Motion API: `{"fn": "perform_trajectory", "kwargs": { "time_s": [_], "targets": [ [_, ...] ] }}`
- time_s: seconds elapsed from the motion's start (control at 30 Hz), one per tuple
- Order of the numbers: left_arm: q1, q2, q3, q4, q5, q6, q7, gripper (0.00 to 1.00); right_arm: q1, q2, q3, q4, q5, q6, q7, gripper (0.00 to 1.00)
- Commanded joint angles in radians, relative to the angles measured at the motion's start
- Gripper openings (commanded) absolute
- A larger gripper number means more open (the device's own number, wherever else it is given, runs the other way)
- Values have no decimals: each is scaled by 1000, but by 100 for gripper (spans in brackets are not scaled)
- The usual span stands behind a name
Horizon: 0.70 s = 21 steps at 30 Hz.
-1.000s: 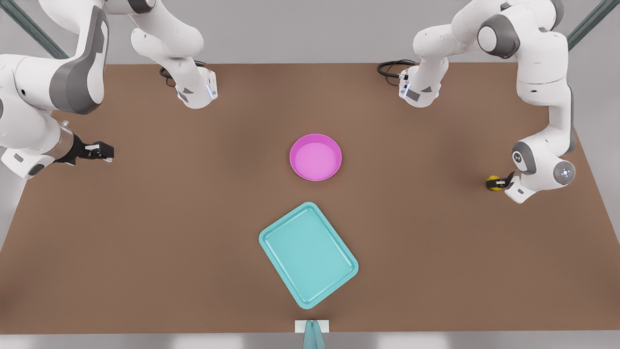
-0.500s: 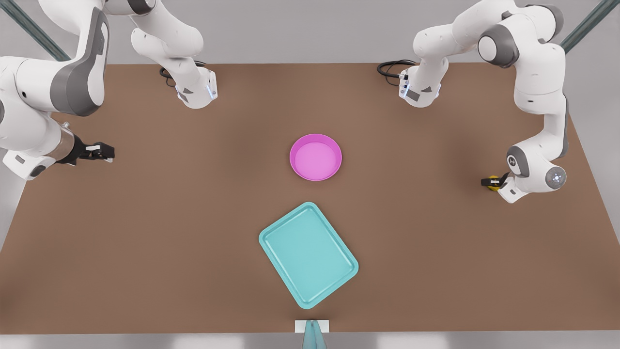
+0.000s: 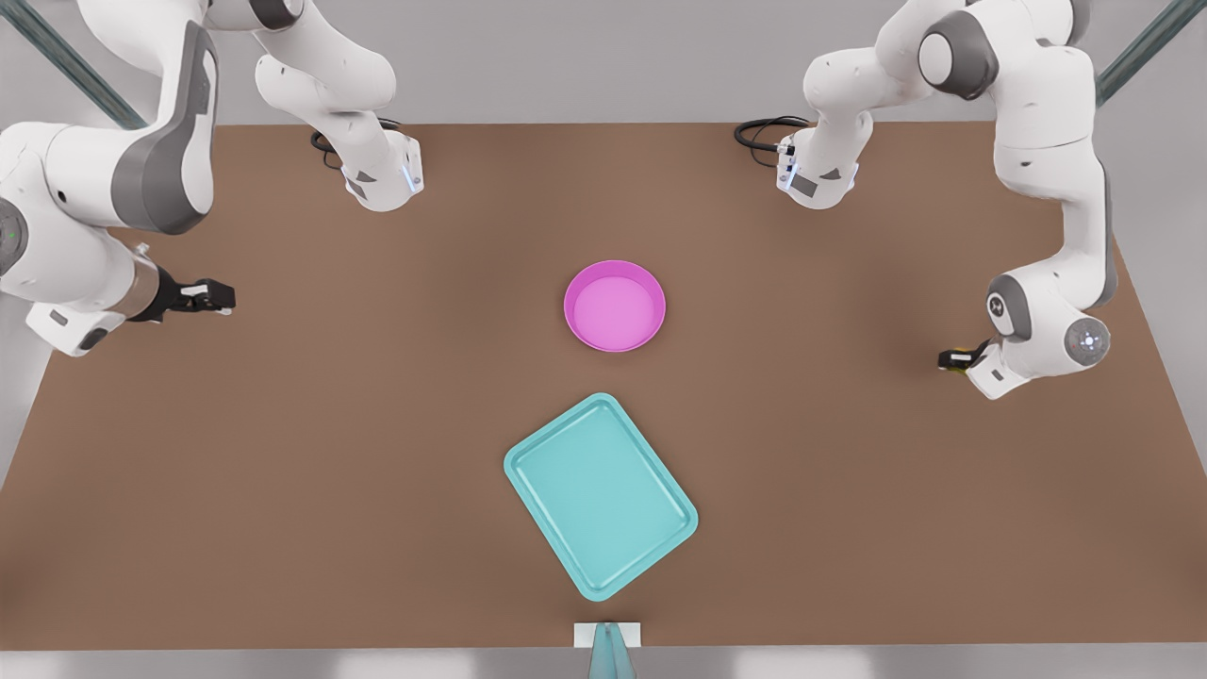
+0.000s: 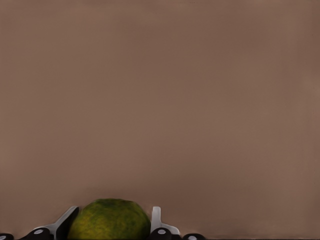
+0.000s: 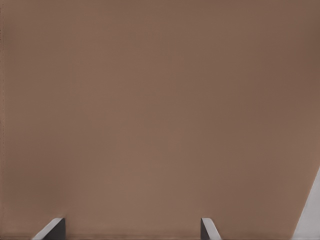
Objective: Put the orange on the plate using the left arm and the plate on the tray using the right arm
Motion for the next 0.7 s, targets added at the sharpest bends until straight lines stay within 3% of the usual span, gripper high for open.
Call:
{"fn": "perform_trajectory", "kwargs": {
  "time_s": [0.0,0.17,0.3,0.43,0.53,0.67],
  "targets": [
    [-116,-50,-5,7,-9,-199,-162,70,-2,0,0,-1,10,-14,-2,100],
    [-578,0,-46,266,-14,-416,-498,70,-2,1,-2,-1,10,-14,-2,100],
    [-792,6,-54,287,-66,-433,-520,70,-2,5,-2,1,10,-13,-2,100],
    [-836,28,-186,301,-66,-460,-653,70,-5,5,0,1,9,-13,-2,100],
    [-843,140,-284,436,-66,-451,-822,70,-6,9,0,1,10,-13,-2,100],
    [-894,253,-284,570,-64,-431,-906,70,-8,11,0,1,10,-11,-3,100]
  ]
}}
